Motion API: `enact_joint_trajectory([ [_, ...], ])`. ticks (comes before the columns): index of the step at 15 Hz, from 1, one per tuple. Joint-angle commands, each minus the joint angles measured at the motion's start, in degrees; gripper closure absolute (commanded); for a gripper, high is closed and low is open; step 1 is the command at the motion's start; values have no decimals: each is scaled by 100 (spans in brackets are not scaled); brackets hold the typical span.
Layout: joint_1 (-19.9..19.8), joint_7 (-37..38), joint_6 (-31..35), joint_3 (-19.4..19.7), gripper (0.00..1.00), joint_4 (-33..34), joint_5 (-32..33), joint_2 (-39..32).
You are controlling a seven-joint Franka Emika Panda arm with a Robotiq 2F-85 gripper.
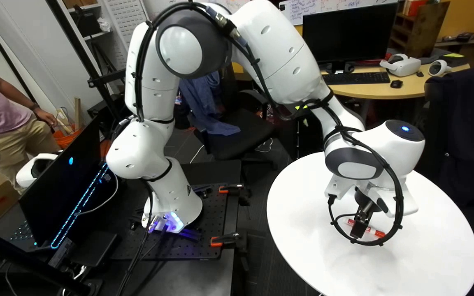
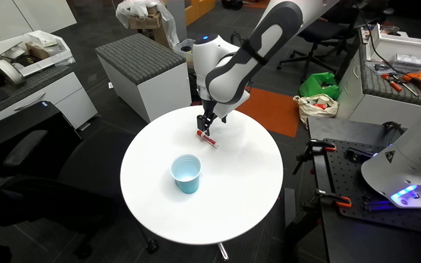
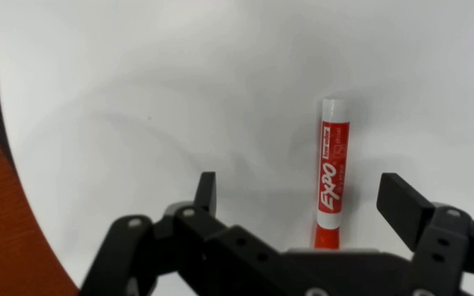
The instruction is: Put the marker inside the cup
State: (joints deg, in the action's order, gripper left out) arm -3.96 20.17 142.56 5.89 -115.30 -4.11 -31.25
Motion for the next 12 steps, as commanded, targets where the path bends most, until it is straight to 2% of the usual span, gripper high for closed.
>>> enact_joint_trajectory([
  [1,-36,-257,-142,-65,0,303,-213,-192],
  [12,35,-230,-221,-93,0,872,-208,-724],
])
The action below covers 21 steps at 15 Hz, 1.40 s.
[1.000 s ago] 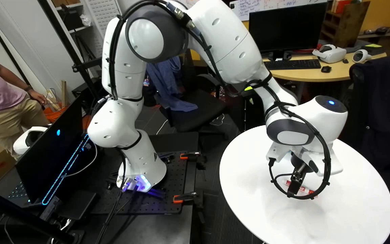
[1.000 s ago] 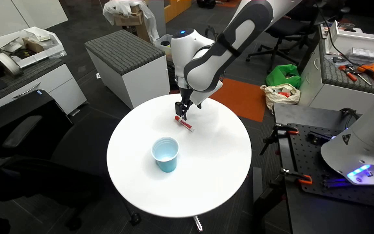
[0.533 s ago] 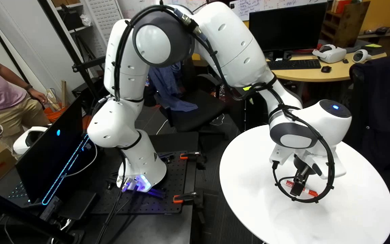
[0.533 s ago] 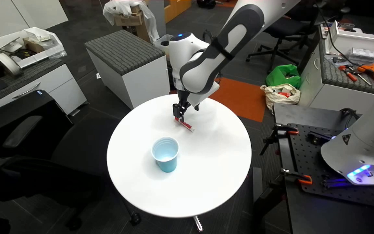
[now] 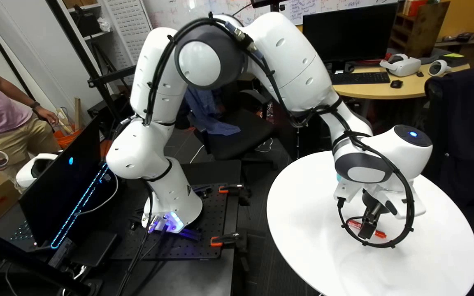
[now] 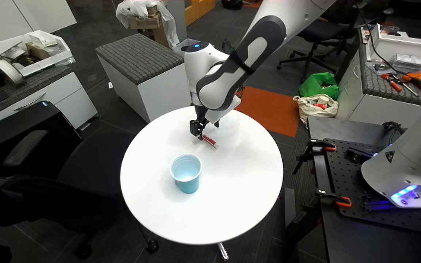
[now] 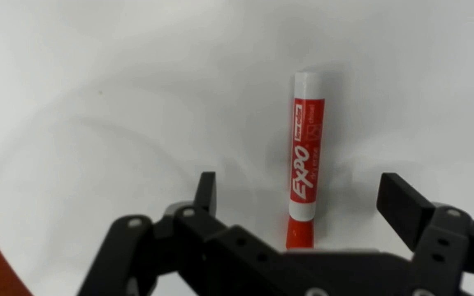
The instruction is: Put the marker inside the cup
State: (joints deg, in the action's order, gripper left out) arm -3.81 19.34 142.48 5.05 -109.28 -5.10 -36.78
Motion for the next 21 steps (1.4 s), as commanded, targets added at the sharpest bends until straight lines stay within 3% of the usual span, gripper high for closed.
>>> enact_joint_trajectory([
  [1,21,-147,-218,-13,0,317,-114,-227],
  [11,23,-153,-315,-24,0,599,-122,-576],
  [12,24,-145,-307,-20,25,612,-124,-592],
  [14,23,-144,-306,-16,34,638,-124,-612],
  [21,37,-137,-356,-13,88,750,-135,-609],
])
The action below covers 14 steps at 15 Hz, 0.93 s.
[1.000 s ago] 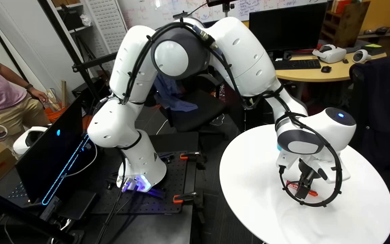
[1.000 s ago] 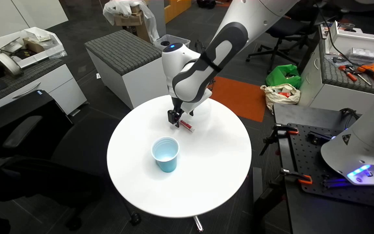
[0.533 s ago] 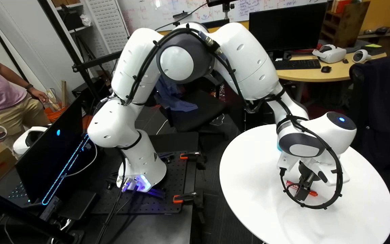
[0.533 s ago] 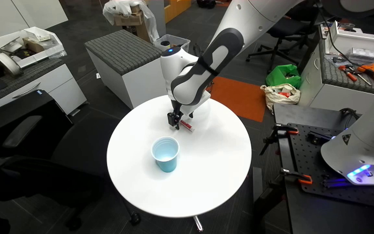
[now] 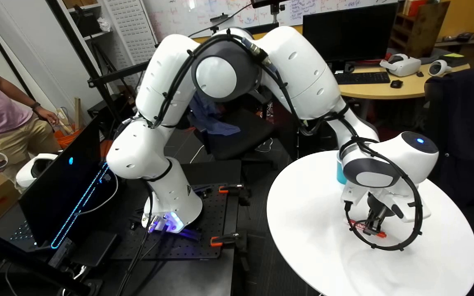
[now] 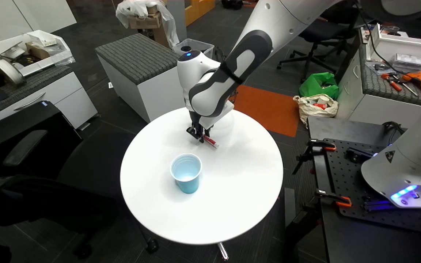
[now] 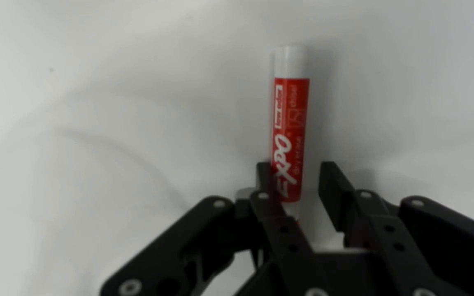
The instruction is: Put the marker inside the cup
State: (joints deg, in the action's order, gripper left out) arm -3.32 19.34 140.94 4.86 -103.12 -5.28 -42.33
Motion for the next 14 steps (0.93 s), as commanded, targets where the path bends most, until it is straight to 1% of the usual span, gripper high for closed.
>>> enact_joint_trajectory([
  [1,-11,-131,-204,8,96,127,-117,-43],
  [2,0,-116,-185,15,99,105,-114,-21],
  [4,26,-31,-179,45,95,19,-124,83],
  [6,37,21,-150,60,95,-156,-158,285],
  [9,51,77,-109,82,95,-522,-246,758],
  [14,119,140,-157,115,95,-1267,-252,1808],
])
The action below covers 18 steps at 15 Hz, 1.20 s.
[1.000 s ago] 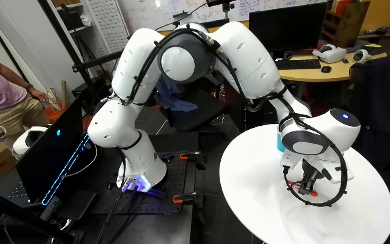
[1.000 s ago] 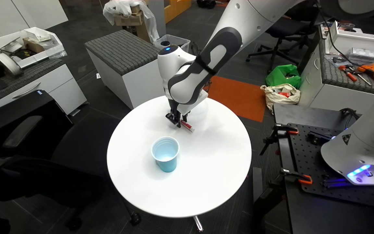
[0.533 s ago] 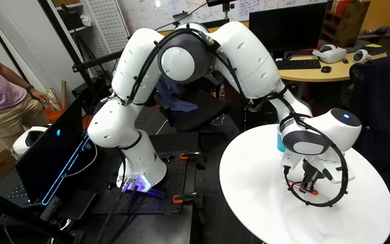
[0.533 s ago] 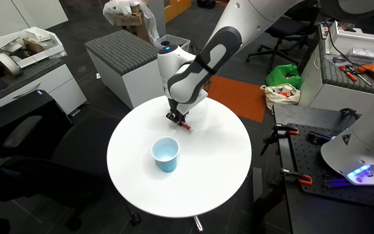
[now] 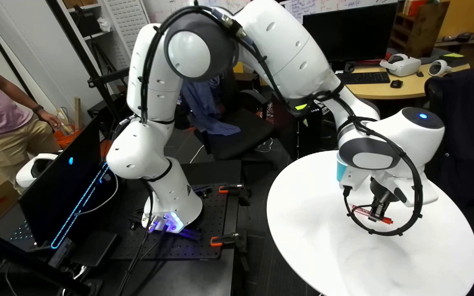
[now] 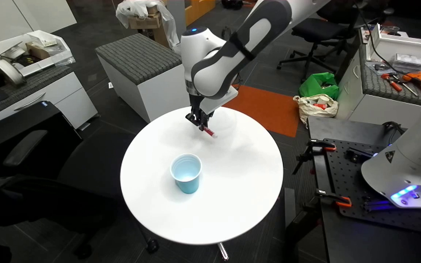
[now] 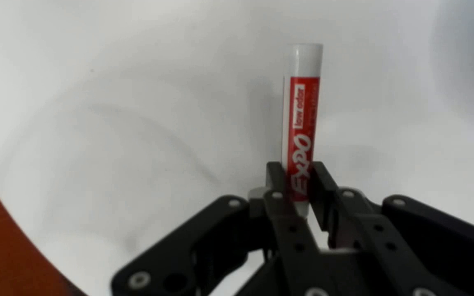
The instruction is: Put the marker inside the cup
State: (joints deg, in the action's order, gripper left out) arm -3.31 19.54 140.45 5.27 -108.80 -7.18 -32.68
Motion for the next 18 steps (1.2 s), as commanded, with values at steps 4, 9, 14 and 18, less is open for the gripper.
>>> enact_joint_trajectory([
  [4,264,357,-54,131,95,-1246,127,1637],
  [9,500,792,-32,59,95,-1653,574,2396],
  [14,768,1275,-129,-191,95,-1662,1165,2721],
  [18,983,1588,-191,-456,95,-1502,1522,2659],
])
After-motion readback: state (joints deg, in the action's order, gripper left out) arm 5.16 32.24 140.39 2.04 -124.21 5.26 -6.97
